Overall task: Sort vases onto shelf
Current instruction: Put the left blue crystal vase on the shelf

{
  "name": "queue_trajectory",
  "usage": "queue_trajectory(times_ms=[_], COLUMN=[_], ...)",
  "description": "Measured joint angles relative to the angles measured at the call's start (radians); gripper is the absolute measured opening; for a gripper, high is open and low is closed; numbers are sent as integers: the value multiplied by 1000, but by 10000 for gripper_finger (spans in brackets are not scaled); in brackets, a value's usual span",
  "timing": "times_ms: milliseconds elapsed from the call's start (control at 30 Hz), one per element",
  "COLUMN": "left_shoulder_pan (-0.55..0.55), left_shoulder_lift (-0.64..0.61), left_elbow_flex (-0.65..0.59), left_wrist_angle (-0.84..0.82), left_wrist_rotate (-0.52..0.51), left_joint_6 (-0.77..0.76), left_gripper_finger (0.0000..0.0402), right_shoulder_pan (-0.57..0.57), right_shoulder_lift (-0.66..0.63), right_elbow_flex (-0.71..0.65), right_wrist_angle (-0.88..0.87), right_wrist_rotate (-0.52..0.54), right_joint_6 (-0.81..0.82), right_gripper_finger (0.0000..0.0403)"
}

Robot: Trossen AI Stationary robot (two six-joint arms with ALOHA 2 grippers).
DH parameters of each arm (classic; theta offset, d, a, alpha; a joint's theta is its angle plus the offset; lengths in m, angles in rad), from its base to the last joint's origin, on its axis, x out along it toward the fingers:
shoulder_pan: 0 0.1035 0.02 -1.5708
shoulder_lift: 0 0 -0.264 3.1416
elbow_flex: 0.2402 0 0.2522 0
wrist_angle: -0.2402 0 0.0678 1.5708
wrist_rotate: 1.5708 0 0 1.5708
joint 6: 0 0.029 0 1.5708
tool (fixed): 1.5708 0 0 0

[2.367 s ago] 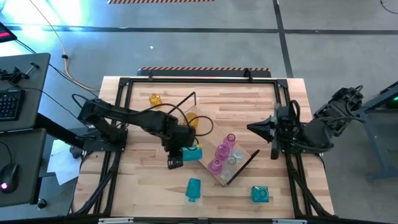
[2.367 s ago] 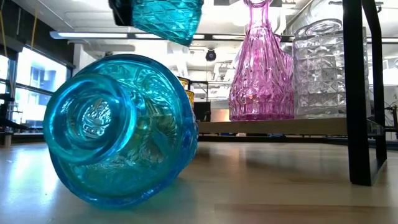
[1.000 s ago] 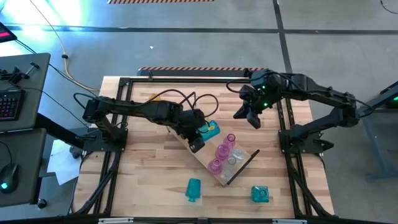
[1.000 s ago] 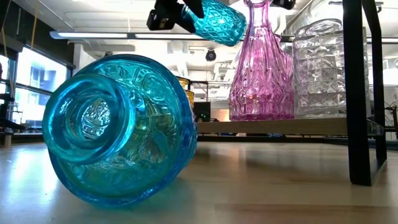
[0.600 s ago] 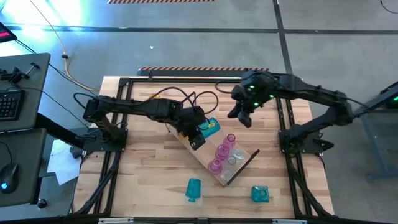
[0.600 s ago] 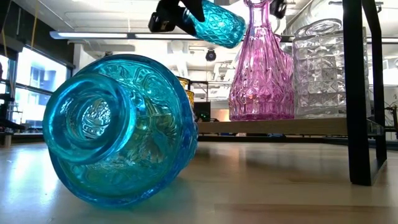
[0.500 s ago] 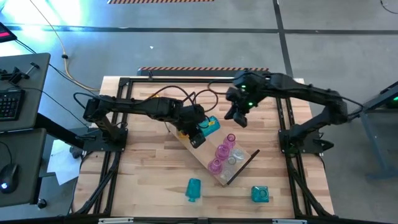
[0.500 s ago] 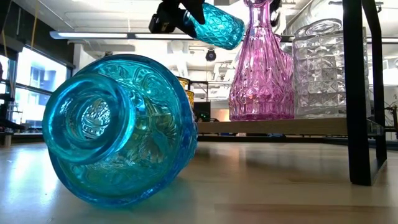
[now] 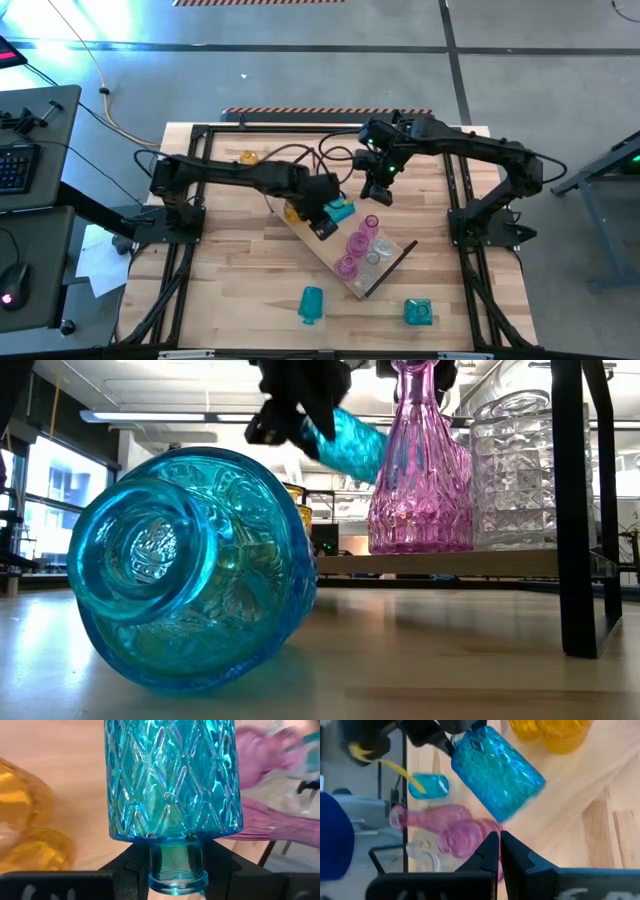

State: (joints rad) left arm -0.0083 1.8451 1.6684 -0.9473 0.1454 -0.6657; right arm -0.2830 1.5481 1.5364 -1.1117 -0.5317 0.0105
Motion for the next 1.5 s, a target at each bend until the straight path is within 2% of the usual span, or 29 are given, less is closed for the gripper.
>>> queue_trajectory(times_ms=[300, 567, 733, 1067, 1500], left_shoulder_pan=[38, 84, 86, 108, 140], left_shoulder_lift=[41, 41, 41, 41, 41], left_elbow_flex=[-1, 0, 0, 1, 1], left_wrist_angle=[20, 33, 32, 3, 9], left_wrist_rotate=[15, 29, 45, 67, 105], left_joint_6=[-14, -17, 5, 116, 147], left_gripper_finger=[113, 113, 113, 113, 113], right_shoulder_pan=[-30, -90, -110, -110, -109], right_shoulder_lift=[7, 74, 119, 129, 164], right_elbow_flex=[0, 0, 0, 0, 0], right_wrist_angle=[7, 37, 37, 39, 51], right_wrist_rotate=[0, -12, -84, -118, -131], right_joint_6=[-105, -143, -151, -150, -145], right_gripper_finger=[0, 0, 0, 0, 0])
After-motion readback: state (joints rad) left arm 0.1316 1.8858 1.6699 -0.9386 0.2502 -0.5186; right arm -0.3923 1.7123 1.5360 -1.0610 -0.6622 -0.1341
